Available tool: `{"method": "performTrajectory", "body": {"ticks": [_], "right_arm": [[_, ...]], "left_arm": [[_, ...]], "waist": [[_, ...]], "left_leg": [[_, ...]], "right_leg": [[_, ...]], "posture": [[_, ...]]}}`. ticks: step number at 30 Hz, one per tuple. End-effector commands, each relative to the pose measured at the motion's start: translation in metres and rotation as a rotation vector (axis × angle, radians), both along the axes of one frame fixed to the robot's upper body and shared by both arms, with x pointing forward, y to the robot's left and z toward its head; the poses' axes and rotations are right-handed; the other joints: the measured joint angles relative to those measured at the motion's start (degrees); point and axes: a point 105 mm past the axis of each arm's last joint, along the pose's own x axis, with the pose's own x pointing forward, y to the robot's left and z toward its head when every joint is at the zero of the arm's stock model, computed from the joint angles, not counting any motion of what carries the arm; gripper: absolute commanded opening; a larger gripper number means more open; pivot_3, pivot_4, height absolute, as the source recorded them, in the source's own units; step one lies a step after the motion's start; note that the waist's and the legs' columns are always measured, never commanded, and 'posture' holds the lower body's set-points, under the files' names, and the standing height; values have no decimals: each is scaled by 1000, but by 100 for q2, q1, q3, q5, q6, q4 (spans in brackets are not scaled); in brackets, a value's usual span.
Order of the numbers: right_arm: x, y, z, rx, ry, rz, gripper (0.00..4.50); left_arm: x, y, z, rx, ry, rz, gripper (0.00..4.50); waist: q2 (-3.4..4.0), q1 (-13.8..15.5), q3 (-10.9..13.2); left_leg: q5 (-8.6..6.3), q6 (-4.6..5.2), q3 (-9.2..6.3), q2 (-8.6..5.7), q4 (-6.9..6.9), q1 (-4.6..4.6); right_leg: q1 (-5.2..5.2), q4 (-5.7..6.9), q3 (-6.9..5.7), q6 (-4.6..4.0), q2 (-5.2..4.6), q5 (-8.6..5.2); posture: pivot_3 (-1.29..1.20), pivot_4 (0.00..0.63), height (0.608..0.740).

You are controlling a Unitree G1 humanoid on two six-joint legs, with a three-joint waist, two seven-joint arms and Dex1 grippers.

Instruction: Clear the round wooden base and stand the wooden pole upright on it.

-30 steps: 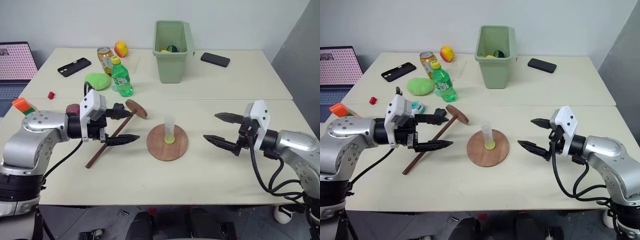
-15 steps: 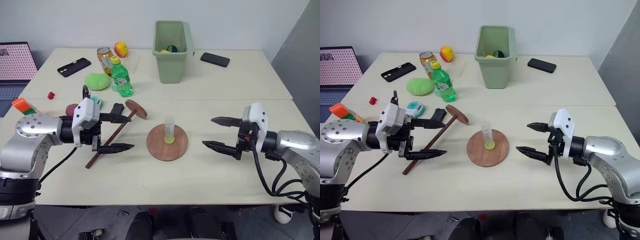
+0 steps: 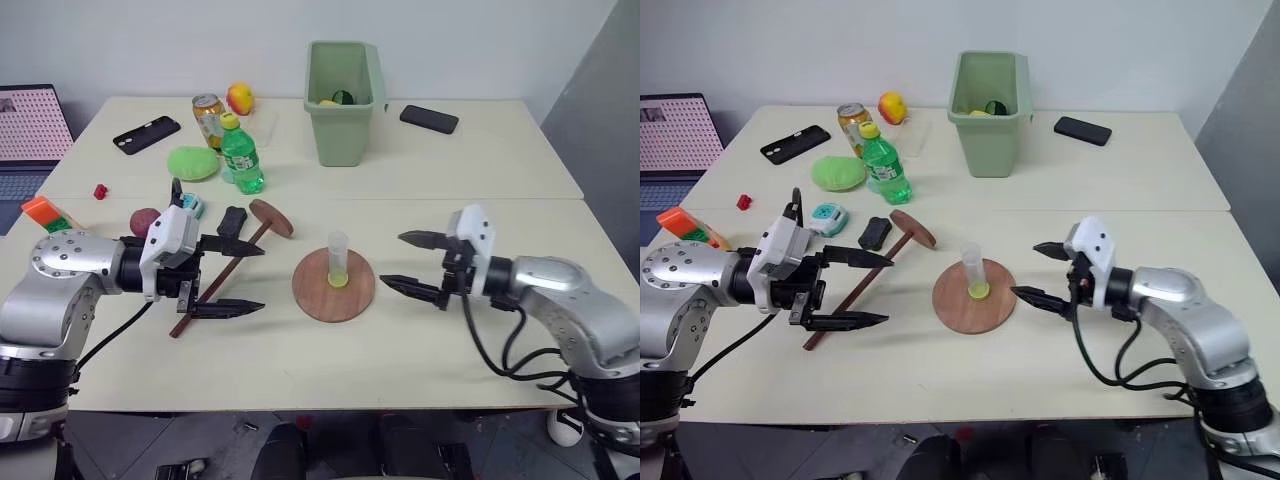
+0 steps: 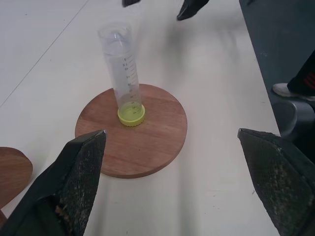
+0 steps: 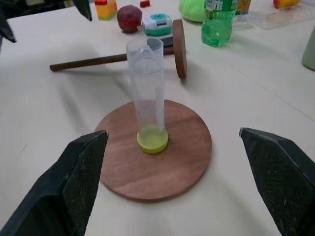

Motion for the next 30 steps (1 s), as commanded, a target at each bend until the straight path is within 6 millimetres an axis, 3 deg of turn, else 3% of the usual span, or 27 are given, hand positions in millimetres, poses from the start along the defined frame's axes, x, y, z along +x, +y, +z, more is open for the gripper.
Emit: {"method": "performTrajectory", "body": {"ticks": [1,15,18,22,30], "right_arm": [[2,17,2,30,-36,30,4486],[25,74,-14,129,-5,61,4486],[23,81,-15,145,-4,91,3949],[21,88,-17,158,4,115,2874],[19,86,-9,191,-15,116,1231]], "left_arm": [[-2,-1,7,19,-42,-9,4500],[-3,-3,8,25,-45,-6,4500],[-3,-3,8,25,-44,-7,4500],[-3,-4,7,23,-45,-6,4500],[-4,-4,6,19,-46,-1,4500]], "waist": [[0,2,0],[0,-32,0],[0,-33,0],[0,-54,0],[0,-100,0]], "left_leg": [[0,0,1,0,0,-1],[1,-2,2,2,1,-1],[1,-2,2,1,1,-2],[1,-2,2,2,1,0],[1,-2,1,3,1,0]], "right_leg": [[-1,-1,0,0,-1,0],[-14,17,2,0,2,0],[-15,19,2,0,2,0],[-16,22,2,0,2,0],[-19,28,2,0,3,0]], "posture": [[0,150,740],[0,150,740],[0,150,740],[0,150,740],[0,150,740]]}}
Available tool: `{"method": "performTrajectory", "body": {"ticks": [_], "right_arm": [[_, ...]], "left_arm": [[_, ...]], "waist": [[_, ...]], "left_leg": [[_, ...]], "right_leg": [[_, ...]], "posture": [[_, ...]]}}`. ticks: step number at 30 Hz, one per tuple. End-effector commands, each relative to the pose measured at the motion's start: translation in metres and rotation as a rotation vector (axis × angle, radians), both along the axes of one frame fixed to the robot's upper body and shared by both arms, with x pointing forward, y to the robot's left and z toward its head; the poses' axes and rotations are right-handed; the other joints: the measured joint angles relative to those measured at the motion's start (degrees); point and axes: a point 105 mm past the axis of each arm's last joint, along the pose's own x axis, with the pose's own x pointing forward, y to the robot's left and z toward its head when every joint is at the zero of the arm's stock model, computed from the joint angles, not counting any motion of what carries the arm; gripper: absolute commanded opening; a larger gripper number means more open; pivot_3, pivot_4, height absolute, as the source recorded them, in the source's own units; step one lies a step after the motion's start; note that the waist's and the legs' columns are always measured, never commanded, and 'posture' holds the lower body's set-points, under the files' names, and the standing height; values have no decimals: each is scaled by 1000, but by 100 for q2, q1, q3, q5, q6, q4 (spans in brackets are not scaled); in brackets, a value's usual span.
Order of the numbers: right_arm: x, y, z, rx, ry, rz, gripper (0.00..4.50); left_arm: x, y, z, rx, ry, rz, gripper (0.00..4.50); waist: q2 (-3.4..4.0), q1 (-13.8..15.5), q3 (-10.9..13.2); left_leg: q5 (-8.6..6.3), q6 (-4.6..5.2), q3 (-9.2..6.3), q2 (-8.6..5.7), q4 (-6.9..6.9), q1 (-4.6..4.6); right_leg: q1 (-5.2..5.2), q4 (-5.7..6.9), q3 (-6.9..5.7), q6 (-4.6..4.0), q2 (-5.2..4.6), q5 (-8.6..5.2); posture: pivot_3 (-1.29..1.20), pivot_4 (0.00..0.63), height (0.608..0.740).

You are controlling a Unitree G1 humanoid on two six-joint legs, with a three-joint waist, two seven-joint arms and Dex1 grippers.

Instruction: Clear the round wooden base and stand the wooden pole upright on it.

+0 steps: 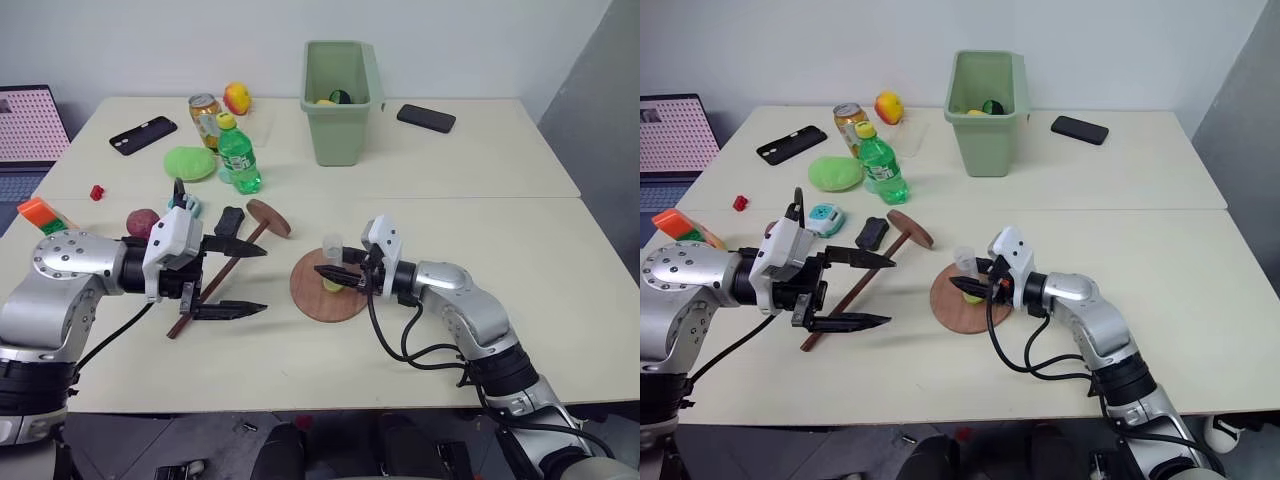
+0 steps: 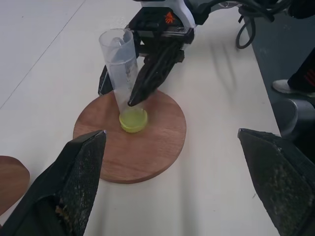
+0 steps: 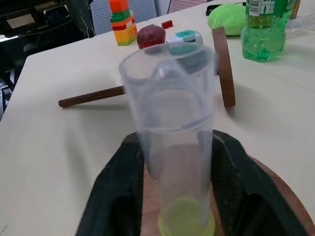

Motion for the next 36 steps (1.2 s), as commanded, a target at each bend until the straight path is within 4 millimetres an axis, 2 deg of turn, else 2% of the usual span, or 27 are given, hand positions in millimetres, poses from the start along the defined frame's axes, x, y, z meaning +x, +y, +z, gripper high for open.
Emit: {"method": "performTrajectory", "body": {"ticks": [1,5,8,10,13,18,22,25,28,30,36], "right_arm": [[-2,-2,22,50,-72,6,1205],[15,-30,50,86,-143,-119,1202],[41,-64,61,76,-192,-283,1202],[67,-94,60,32,-228,-441,1202],[96,-127,55,-11,-255,-623,1202],[127,-160,44,-39,-256,-812,1202],[137,-171,35,-31,-234,-877,1202],[138,-172,18,-39,-187,-882,1202],[138,-173,12,-34,-167,-882,1202],[137,-172,10,-18,-154,-871,1888],[133,-179,14,8,-160,-876,3282]], "left_arm": [[-3,-2,6,9,-37,-6,4500],[-4,-3,6,4,-34,-3,4500],[-3,-3,6,-6,-36,3,4500],[-3,-4,6,-13,-36,2,4500],[-2,-5,5,-14,-37,0,4500],[-1,-5,6,-17,-40,1,4500],[-2,-5,7,-18,-45,5,4500],[-3,-4,6,-16,-43,10,4500],[-4,-4,6,-15,-42,12,4500],[-5,-3,6,-14,-39,15,4500],[-2,-4,6,-13,-38,11,4500]], "waist": [[0,-10,0],[1,-15,0],[1,-15,0],[1,-16,0],[1,-28,0],[1,-99,1],[1,-165,1],[1,-196,0],[0,-206,0],[0,-206,0],[1,-206,1]], "left_leg": [[0,0,0,0,0,0],[0,0,0,-1,0,0],[0,0,1,-2,1,-1],[0,0,3,-2,1,0],[0,0,7,-3,1,3],[0,0,28,-2,-3,-1],[4,-6,36,0,-2,-5],[9,-16,35,0,-1,-4],[10,-17,34,1,0,-3],[10,-17,34,1,4,-2],[11,-18,36,0,4,-3]], "right_leg": [[0,1,1,0,0,0],[-1,3,1,0,0,0],[-2,6,2,0,-1,0],[-2,6,3,0,-1,0],[-1,6,6,0,0,0],[-25,21,26,0,0,0],[-35,33,33,-1,0,0],[-34,39,34,0,1,0],[-32,41,33,0,1,0],[-30,43,34,0,1,0],[-33,44,36,0,1,0]], "posture": [[0,150,740],[0,150,740],[0,150,740],[0,150,740],[0,150,740],[0,150,740],[0,150,740],[0,150,740],[0,150,740],[0,150,740],[0,150,740]]}}
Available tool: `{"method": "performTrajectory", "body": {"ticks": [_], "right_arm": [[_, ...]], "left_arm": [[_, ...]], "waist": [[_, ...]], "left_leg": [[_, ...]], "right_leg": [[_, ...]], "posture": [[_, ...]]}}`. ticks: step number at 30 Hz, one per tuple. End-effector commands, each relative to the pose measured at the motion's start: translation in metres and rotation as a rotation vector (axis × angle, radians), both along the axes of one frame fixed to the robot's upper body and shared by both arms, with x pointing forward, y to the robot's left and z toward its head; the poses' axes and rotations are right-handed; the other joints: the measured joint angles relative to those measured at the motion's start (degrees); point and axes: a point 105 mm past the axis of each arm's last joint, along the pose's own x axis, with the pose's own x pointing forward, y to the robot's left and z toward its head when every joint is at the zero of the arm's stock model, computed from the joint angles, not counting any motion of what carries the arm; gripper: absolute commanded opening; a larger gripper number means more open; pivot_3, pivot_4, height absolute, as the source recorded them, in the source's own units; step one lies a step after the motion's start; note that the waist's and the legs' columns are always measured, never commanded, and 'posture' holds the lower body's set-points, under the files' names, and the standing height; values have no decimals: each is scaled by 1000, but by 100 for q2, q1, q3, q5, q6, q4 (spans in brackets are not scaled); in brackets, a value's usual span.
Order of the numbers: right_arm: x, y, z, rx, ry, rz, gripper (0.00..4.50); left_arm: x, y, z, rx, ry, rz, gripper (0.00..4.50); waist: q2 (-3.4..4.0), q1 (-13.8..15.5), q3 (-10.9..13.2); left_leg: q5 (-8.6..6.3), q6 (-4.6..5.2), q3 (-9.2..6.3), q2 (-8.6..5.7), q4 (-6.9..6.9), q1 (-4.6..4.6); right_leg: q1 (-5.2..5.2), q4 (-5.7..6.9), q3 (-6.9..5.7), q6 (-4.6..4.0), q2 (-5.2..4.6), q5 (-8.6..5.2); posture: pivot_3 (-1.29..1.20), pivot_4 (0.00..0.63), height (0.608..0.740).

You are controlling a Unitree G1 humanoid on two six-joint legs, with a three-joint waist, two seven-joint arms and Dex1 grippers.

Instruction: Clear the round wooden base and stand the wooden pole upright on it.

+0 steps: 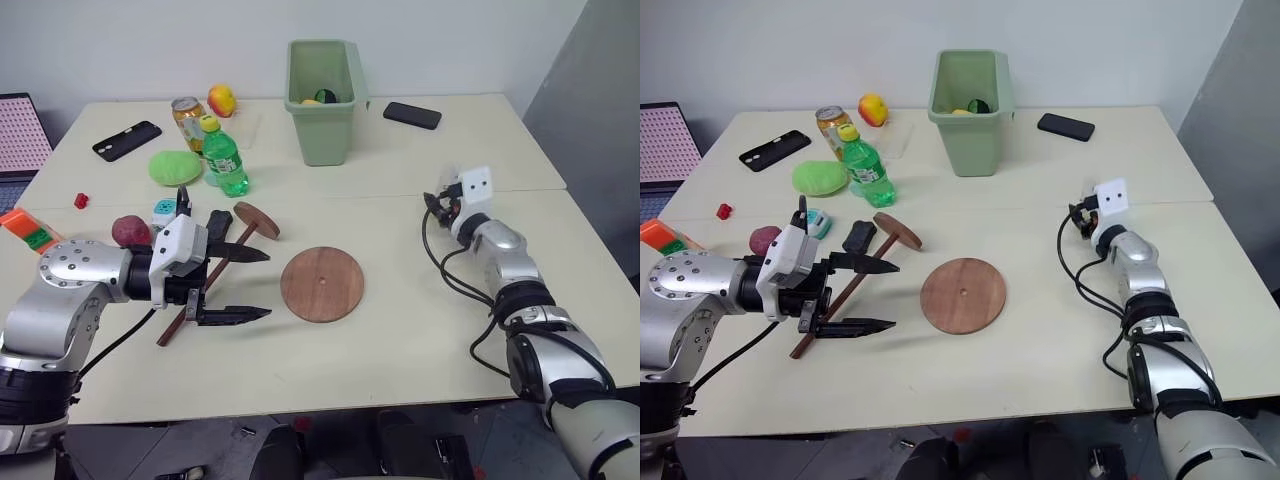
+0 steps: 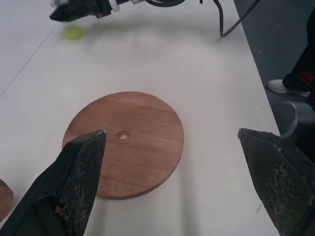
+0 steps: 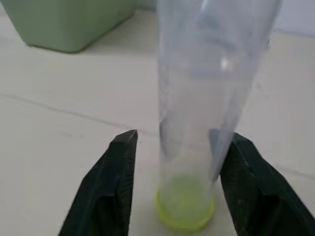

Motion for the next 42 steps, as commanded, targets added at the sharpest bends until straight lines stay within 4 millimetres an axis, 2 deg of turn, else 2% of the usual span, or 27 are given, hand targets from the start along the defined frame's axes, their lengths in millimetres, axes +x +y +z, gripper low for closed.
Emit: {"method": "performTrajectory", "body": {"ticks": [1,4,5,9,13,17,20,23,26,29,40,42], "right_arm": [[-2,-9,19,27,-62,-2,3488],[-12,-17,17,31,-38,2,4072],[-17,-19,16,26,-31,7,4432],[-46,-23,11,-3,38,59,4432],[-81,-12,16,-39,103,182,4432],[-143,33,45,-107,137,573,4432],[-171,55,53,-157,180,768,4432],[-196,75,59,-212,220,936,4432],[-206,83,62,-228,236,980,4432],[-221,93,66,-247,236,1063,4432],[-234,100,66,-271,259,1120,4432],[-235,100,66,-280,257,1130,4500]], "left_arm": [[0,-1,12,-4,-44,-7,4500],[1,-2,13,-6,-44,-9,4500],[1,-2,13,-6,-43,-10,4500],[1,-2,13,-3,-41,-10,4500],[2,0,13,6,-37,-3,4500],[9,18,11,70,5,82,4500],[20,32,8,131,9,179,4500],[41,54,1,231,5,342,4500],[50,63,-5,282,9,415,4500],[59,66,-22,334,56,473,4500],[101,70,-49,466,143,657,4500],[103,64,-52,445,181,649,4110]], "waist": [[0,0,0],[0,7,0],[0,19,0],[2,52,0],[5,127,2],[19,141,10],[19,139,10],[18,162,9],[16,165,9],[14,176,8],[6,191,7],[6,185,7]], "left_leg": [[0,0,0,0,0,0],[0,-1,-1,1,0,0],[0,-1,-5,1,0,-1],[0,0,-5,-1,2,-9],[-5,9,-11,-1,5,-23],[-10,19,-11,-2,6,-21],[-11,21,-10,3,5,-17],[-11,21,-18,0,7,-15],[-11,21,-19,-3,8,-20],[-11,21,-23,-5,8,-27],[-11,20,-31,-8,15,-32],[-10,20,-32,-8,17,-33]], "right_leg": [[0,0,0,0,0,0],[0,0,-1,0,0,0],[1,0,-3,0,0,0],[-1,-4,-4,0,-1,0],[-10,-1,-6,1,-2,0],[-14,2,-3,1,-1,-1],[-10,4,-2,1,5,-1],[-3,0,-13,1,6,-1],[-4,-4,-15,1,3,-1],[-6,-11,-20,1,1,-1],[-7,-5,-29,1,1,-1],[-7,-4,-30,1,1,-1]], "posture": [[0,150,740],[0,150,740],[0,150,740],[0,150,740],[0,150,740],[0,150,740],[0,150,740],[0,150,740],[0,150,740],[0,150,740],[0,150,740],[0,150,740]]}}
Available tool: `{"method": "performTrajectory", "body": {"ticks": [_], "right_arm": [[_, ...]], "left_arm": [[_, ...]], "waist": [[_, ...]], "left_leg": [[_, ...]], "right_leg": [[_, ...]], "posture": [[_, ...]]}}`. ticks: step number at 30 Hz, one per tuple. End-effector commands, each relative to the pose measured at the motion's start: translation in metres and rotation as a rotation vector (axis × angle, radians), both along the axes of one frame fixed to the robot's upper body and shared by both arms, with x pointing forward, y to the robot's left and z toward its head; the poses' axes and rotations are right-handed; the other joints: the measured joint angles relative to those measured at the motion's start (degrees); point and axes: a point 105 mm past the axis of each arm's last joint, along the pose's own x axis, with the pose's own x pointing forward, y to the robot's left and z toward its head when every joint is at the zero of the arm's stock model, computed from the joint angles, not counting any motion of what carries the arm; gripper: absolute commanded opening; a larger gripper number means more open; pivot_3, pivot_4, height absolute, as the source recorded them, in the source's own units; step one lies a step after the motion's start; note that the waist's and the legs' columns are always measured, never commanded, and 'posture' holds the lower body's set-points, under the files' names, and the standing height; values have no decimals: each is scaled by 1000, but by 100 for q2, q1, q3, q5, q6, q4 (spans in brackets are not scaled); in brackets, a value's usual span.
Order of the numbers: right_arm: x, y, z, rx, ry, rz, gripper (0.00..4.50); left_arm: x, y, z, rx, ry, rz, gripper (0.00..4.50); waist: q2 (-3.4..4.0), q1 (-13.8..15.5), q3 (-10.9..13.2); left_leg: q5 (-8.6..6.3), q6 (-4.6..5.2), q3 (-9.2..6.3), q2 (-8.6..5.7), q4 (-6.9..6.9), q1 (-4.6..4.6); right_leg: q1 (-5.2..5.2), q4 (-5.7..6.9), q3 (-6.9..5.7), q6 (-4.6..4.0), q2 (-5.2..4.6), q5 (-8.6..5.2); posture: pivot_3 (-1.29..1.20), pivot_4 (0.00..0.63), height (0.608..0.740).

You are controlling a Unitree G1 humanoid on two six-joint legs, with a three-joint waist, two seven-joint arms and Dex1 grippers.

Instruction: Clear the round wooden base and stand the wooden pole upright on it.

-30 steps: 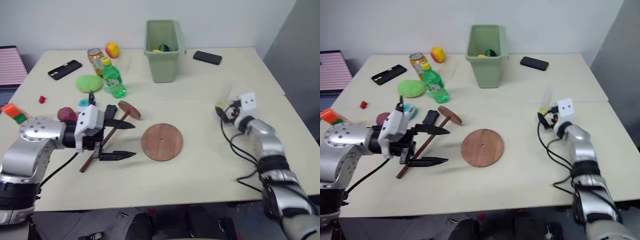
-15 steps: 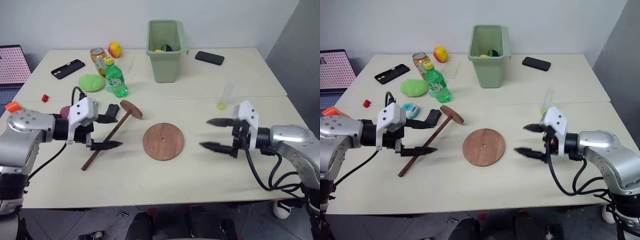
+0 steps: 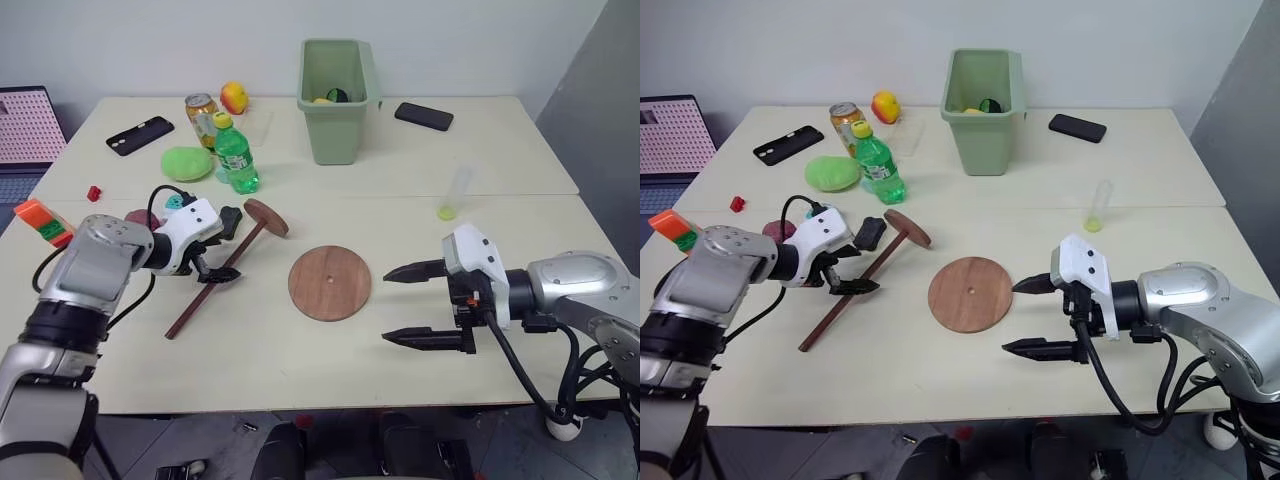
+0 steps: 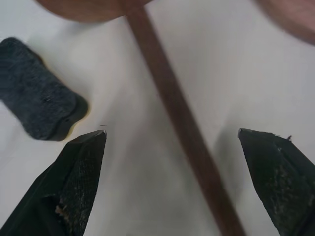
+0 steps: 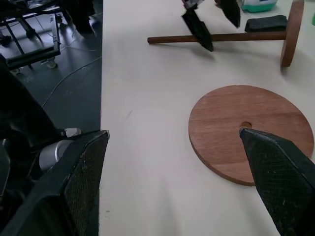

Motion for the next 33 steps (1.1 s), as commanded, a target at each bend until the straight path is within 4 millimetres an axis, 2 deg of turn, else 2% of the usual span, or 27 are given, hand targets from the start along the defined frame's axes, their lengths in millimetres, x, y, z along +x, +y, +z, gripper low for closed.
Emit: {"method": "performTrajectory", "body": {"ticks": [1,3,12,16,19,24,27,29,33], "right_arm": [[-8,4,7,-7,-37,49,4500],[-7,3,8,-10,-45,47,4500],[-1,2,11,-9,-71,26,4500],[2,3,12,3,-79,16,4500],[4,3,13,16,-88,1,4500],[9,3,15,49,-100,-32,4500],[11,3,17,74,-117,-50,4500],[13,4,19,88,-139,-51,4500],[18,6,25,135,-186,-46,4500]], "left_arm": [[4,-3,-1,-11,34,21,3980],[6,-6,-2,-26,41,25,3426],[11,-11,5,-88,18,60,1524],[9,-9,9,-110,0,66,705],[7,-8,20,-172,-32,83,279],[5,-34,73,-474,-271,-28,277],[-16,-62,122,-743,-500,-222,277],[-25,-73,135,-879,-535,-269,277],[-35,-108,140,-1006,-546,-362,277]], "waist": [[0,-4,0],[0,-9,0],[-1,-4,-1],[-1,-5,-1],[-1,-7,-1],[-1,24,-1],[-1,54,-1],[-2,116,-1],[-3,132,-2]], "left_leg": [[0,0,0,0,0,0],[0,-1,0,1,0,1],[1,-1,-3,1,13,0],[0,-1,-3,1,15,-2],[1,-1,-5,2,16,-4],[1,-1,-11,6,22,-9],[6,-11,-10,11,30,-13],[10,-19,-8,16,40,-16],[5,-10,-3,0,53,-14]], "right_leg": [[0,0,0,0,0,0],[-1,0,1,0,0,0],[1,6,1,0,-2,0],[0,6,0,0,-2,0],[-1,7,-1,0,-3,0],[-3,7,-5,0,-6,0],[-2,5,-4,0,-13,0],[-1,5,-4,0,-20,0],[6,11,-2,1,-18,0]], "posture": [[0,150,740],[0,150,740],[0,150,740],[0,150,740],[0,150,740],[0,150,740],[0,150,740],[0,150,740],[0,150,740]]}}
